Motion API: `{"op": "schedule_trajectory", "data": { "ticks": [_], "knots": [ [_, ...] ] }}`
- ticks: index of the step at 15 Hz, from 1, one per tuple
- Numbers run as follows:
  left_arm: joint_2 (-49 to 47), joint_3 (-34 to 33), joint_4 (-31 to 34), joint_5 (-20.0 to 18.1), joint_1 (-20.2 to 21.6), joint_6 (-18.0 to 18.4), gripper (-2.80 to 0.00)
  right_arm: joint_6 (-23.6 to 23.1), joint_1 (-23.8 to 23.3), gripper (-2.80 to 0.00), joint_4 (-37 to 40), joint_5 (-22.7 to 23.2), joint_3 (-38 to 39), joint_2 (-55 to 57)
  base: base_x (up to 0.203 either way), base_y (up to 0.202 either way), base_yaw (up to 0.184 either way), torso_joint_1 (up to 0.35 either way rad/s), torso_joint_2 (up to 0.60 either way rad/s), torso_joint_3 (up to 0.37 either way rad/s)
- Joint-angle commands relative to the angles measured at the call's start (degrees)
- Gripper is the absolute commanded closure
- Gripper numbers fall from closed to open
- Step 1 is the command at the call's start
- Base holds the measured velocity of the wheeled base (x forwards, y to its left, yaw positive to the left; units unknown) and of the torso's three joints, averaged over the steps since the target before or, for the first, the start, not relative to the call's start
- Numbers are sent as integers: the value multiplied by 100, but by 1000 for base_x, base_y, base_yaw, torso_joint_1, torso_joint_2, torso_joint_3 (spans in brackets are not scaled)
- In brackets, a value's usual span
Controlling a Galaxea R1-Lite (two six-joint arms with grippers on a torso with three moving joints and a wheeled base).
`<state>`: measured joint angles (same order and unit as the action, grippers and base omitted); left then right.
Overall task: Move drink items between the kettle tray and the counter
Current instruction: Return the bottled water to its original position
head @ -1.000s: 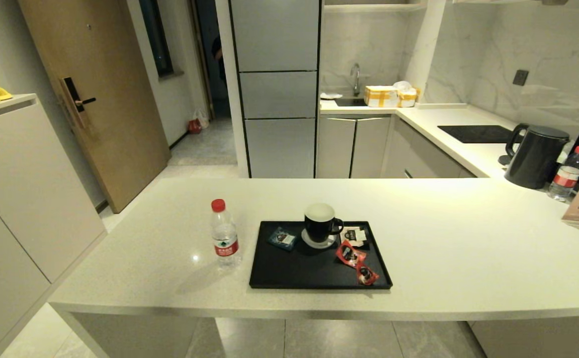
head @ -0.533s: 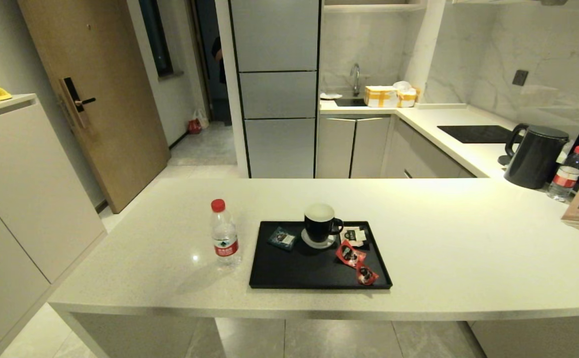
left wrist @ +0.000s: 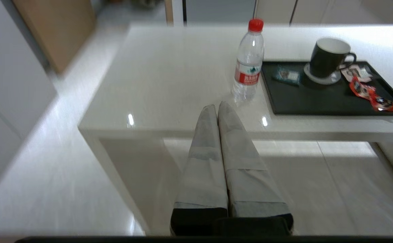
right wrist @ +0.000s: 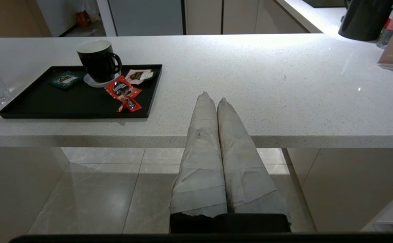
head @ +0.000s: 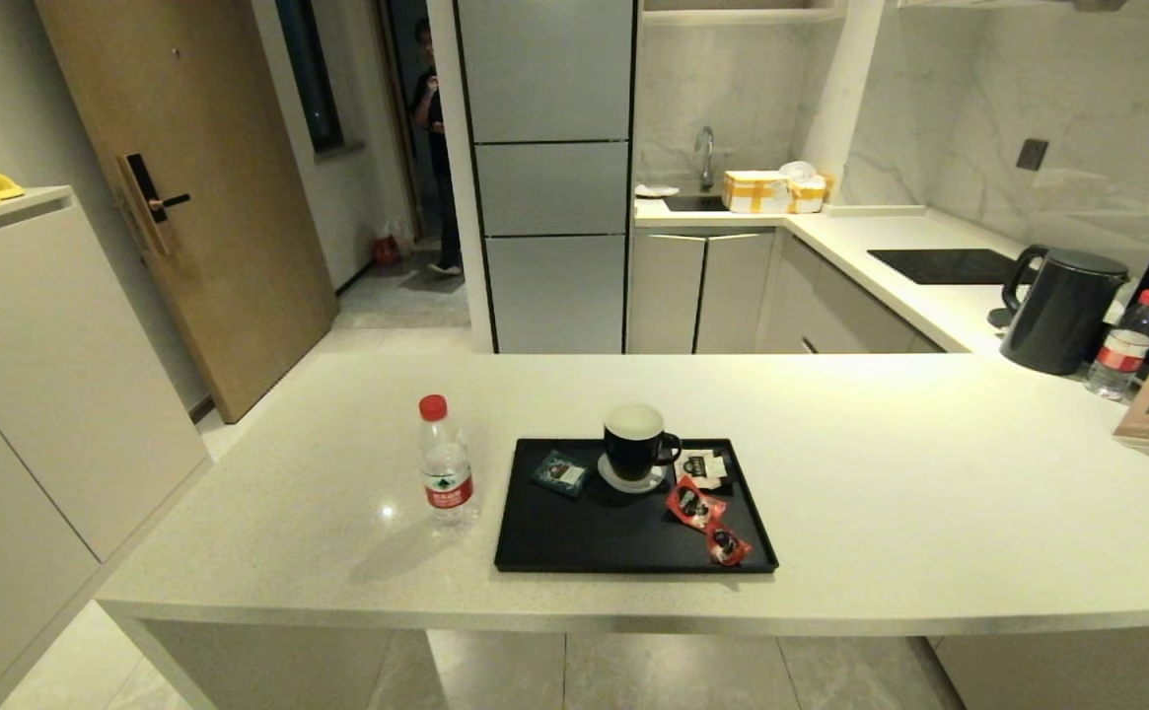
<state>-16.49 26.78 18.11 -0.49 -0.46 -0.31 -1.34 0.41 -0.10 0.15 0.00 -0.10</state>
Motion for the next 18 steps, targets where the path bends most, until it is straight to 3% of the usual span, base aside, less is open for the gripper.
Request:
{"op": "schedule_trajectory", "data": {
  "ticks": [1, 4, 6, 9, 12, 14, 16, 18],
  "knots": [
    [-1997, 983, 372, -12, 1, -164, 0, -7, 2, 0, 1, 2, 0, 19, 0, 0, 0, 0, 0, 0],
    [-4264, 1456, 483, -153, -2, -288, 0, 2, 2, 0, 1, 2, 0, 19, 0, 0, 0, 0, 0, 0],
    [-5605, 1247, -395, -278, -10, -204, 0, 2, 2, 0, 1, 2, 0, 10, 0, 0, 0, 0, 0, 0],
    [-7380, 585, -2622, -414, -70, 365, 0, 2, 2, 0, 1, 2, 0, 19, 0, 0, 0, 0, 0, 0],
    [-8409, 343, -4245, -440, -162, 606, 0, -3, 2, 0, 1, 2, 0, 19, 0, 0, 0, 0, 0, 0],
    [-8916, 319, -5379, -402, -301, 542, 0, 2, 2, 0, 1, 2, 0, 19, 0, 0, 0, 0, 0, 0],
    [-9074, 312, -5841, -292, -601, 326, 0, 2, 2, 0, 1, 2, 0, 19, 0, 0, 0, 0, 0, 0],
    [-9229, 368, -5779, -270, -846, 265, 0, 2, 2, 0, 1, 2, 0, 19, 0, 0, 0, 0, 0, 0]
  ]
}}
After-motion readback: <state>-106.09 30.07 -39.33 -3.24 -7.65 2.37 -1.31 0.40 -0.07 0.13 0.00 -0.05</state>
